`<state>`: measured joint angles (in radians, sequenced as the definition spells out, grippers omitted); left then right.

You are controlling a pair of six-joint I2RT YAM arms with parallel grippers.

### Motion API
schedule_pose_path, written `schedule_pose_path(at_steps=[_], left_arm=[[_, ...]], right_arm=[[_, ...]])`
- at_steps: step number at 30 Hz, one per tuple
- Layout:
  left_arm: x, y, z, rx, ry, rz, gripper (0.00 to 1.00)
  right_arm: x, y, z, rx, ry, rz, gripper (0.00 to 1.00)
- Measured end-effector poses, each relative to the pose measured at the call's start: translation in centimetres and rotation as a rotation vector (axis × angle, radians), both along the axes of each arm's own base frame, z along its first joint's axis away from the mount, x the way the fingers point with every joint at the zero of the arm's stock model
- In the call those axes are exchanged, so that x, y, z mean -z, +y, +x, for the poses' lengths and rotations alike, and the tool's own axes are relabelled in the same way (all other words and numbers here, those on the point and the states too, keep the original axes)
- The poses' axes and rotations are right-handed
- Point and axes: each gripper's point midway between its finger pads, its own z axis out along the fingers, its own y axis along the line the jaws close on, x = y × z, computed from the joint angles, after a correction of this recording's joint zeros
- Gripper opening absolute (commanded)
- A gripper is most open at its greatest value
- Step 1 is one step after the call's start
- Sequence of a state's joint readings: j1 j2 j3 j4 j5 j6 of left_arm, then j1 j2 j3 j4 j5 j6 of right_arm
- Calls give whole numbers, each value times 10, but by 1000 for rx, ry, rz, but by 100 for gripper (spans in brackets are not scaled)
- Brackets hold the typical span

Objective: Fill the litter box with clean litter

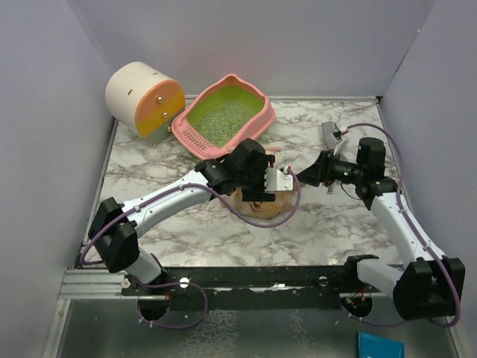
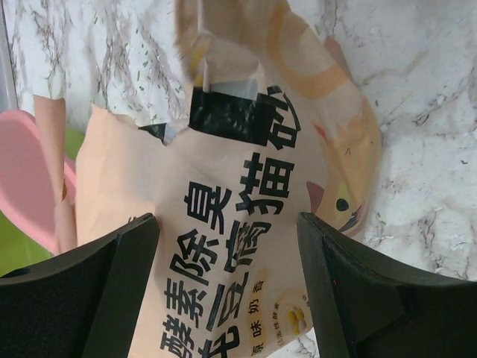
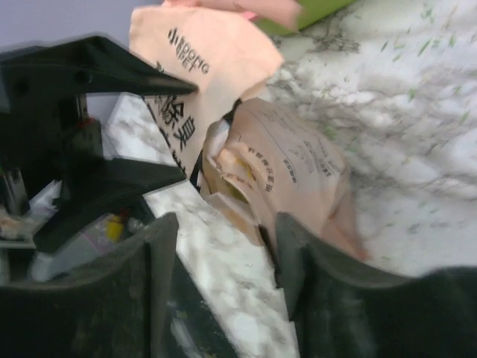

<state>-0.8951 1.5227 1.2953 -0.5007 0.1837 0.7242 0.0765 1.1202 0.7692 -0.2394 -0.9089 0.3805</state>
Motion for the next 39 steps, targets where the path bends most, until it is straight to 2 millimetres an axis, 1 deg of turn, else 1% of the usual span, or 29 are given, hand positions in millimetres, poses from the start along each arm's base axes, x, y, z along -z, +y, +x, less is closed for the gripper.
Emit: schedule_pose_path(at_steps=[1,4,7,11,12,16,19,21,24,29,31,33,37,39], left_arm=[[3,2,1,-5,-11,12,77],[8,4,5,-12,-43,32,77],[5,1,7,-11,-67,26,77],[1,-5,8,-3,-88,8,76],[0,-5,8,-2,-91,6,76],[-7,-6,7,2,-107,-9,76],[-16,-5,6,4,-129,-35,76],[-20,-4,5,4,-140,-49,75],[-24,-5,5,5,-152,-65,75],[-19,-8,2,15,-150,-68,74],[-17,-9,-1,21,-148,-66,74],[-16,-11,-3,29,-147,-66,74],[-18,-17,-8,44,-152,-75,73],[-18,-19,-10,52,-155,-80,73]], right_arm=[[-4,0,-3,-4,-18,-2,80],[-14,-1,-10,-9,-89,-3,82],[-12,-2,-17,-9,-146,-2,82],[14,-2,-19,-2,-185,3,82],[25,-2,-19,2,-190,10,82],[56,0,-18,23,-194,52,80],[66,2,-14,31,-209,98,78],[67,4,-12,32,-235,136,76],[63,7,-11,28,-296,187,75],[49,8,-18,20,-417,241,72],[44,8,-20,16,-431,258,66],[48,9,-21,14,-397,269,52],[51,11,-24,-6,-348,286,21],[50,12,-25,-18,-344,290,12]])
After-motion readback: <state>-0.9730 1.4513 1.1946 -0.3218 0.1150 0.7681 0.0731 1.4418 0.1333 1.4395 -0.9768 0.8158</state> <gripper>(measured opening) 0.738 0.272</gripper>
